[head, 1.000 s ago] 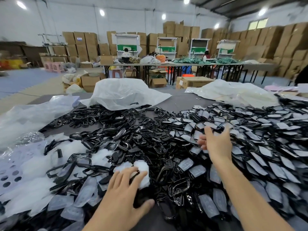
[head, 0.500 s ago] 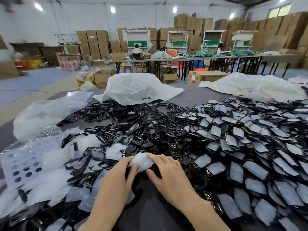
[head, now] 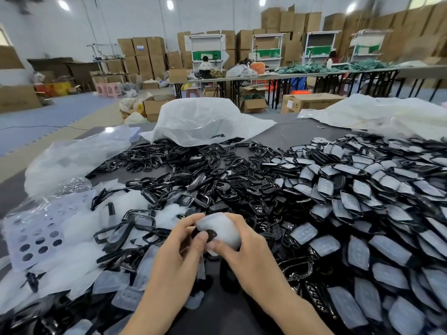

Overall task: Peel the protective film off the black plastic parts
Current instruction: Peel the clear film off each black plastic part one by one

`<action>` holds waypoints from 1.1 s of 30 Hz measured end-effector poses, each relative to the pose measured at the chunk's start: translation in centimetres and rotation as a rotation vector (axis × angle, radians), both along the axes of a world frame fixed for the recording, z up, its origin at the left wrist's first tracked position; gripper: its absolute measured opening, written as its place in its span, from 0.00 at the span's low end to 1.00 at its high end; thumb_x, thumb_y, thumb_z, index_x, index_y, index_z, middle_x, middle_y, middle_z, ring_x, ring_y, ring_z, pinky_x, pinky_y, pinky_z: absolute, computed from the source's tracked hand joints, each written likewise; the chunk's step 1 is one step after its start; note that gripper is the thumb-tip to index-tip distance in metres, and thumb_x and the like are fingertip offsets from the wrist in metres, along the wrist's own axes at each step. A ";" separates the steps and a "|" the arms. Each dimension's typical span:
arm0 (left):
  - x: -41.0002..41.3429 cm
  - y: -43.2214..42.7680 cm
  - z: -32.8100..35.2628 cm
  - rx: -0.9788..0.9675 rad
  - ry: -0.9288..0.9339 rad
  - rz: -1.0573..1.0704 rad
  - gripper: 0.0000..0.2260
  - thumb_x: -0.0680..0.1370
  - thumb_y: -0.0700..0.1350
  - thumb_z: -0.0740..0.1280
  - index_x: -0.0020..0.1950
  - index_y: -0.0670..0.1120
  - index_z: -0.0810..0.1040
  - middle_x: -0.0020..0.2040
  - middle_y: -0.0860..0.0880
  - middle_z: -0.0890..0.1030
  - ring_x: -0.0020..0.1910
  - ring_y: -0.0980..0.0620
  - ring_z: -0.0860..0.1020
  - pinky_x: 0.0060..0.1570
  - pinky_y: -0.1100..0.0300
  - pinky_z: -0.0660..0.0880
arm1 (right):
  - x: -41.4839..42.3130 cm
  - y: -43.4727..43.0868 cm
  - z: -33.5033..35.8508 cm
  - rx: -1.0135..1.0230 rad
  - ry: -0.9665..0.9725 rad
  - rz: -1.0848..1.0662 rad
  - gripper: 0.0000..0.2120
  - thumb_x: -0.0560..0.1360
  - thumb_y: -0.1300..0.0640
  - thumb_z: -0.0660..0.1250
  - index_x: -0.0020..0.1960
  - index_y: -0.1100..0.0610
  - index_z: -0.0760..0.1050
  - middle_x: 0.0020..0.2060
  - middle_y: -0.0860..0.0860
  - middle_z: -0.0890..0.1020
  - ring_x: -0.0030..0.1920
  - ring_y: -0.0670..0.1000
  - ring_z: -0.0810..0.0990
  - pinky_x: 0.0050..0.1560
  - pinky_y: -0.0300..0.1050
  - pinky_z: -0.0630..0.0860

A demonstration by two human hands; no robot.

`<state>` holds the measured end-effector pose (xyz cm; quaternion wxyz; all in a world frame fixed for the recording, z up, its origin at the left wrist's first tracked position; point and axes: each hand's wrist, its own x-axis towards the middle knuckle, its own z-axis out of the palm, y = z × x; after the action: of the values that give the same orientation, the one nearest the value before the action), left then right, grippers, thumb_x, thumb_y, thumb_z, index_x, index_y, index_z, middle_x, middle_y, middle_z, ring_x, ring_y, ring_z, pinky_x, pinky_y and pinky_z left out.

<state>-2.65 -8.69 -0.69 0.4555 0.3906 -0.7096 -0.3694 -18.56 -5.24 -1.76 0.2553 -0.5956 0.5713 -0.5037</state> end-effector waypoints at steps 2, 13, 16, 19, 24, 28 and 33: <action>0.1 0.1 -0.1 0.010 -0.025 -0.028 0.14 0.76 0.56 0.65 0.61 0.68 0.74 0.48 0.57 0.82 0.41 0.54 0.80 0.42 0.64 0.77 | -0.2 0.1 0.1 0.012 -0.089 0.019 0.13 0.77 0.41 0.69 0.60 0.36 0.73 0.47 0.39 0.84 0.44 0.40 0.82 0.42 0.31 0.74; 0.3 -1.0 -0.1 -0.021 0.101 0.214 0.12 0.80 0.47 0.67 0.55 0.66 0.77 0.45 0.60 0.83 0.38 0.59 0.81 0.39 0.72 0.75 | -0.3 0.0 0.1 0.027 -0.227 0.043 0.07 0.81 0.46 0.65 0.57 0.37 0.75 0.33 0.46 0.79 0.33 0.42 0.73 0.36 0.34 0.71; 1.0 -1.5 0.3 -0.009 0.221 0.316 0.08 0.81 0.47 0.66 0.54 0.63 0.77 0.41 0.56 0.83 0.34 0.58 0.80 0.35 0.72 0.75 | -0.8 0.3 0.1 0.015 -0.170 -0.028 0.10 0.80 0.43 0.65 0.56 0.27 0.71 0.27 0.41 0.70 0.30 0.41 0.66 0.34 0.32 0.69; 1.3 -1.7 0.8 0.091 0.369 0.279 0.05 0.81 0.49 0.66 0.53 0.58 0.78 0.40 0.51 0.84 0.32 0.53 0.80 0.37 0.59 0.78 | -0.7 0.6 0.5 0.017 -0.100 -0.037 0.12 0.79 0.39 0.64 0.61 0.28 0.70 0.38 0.30 0.77 0.39 0.36 0.74 0.41 0.27 0.69; 0.1 -0.5 0.9 0.139 0.360 0.134 0.07 0.74 0.54 0.66 0.50 0.58 0.81 0.42 0.47 0.85 0.33 0.51 0.81 0.40 0.56 0.80 | -0.3 0.9 1.1 -0.038 -0.030 -0.028 0.23 0.75 0.28 0.58 0.68 0.31 0.68 0.63 0.30 0.75 0.67 0.33 0.69 0.60 0.34 0.68; -0.8 0.3 1.0 0.133 0.374 0.118 0.07 0.74 0.52 0.67 0.49 0.59 0.82 0.41 0.47 0.86 0.34 0.50 0.83 0.35 0.65 0.79 | 0.8 0.7 1.3 -0.011 -0.152 0.128 0.11 0.79 0.43 0.66 0.60 0.38 0.79 0.50 0.37 0.85 0.52 0.38 0.83 0.51 0.30 0.75; 0.2 -0.2 1.6 0.099 0.417 0.215 0.08 0.76 0.54 0.66 0.50 0.59 0.83 0.44 0.50 0.86 0.36 0.54 0.83 0.35 0.63 0.81 | -0.5 0.0 1.3 -0.010 -0.436 -0.014 0.07 0.76 0.44 0.70 0.51 0.43 0.84 0.40 0.46 0.85 0.41 0.43 0.82 0.46 0.39 0.80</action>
<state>-2.42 -8.92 0.96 0.6093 0.4011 -0.5355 -0.4256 -19.03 -5.25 -0.44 0.3662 -0.4698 0.5041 -0.6253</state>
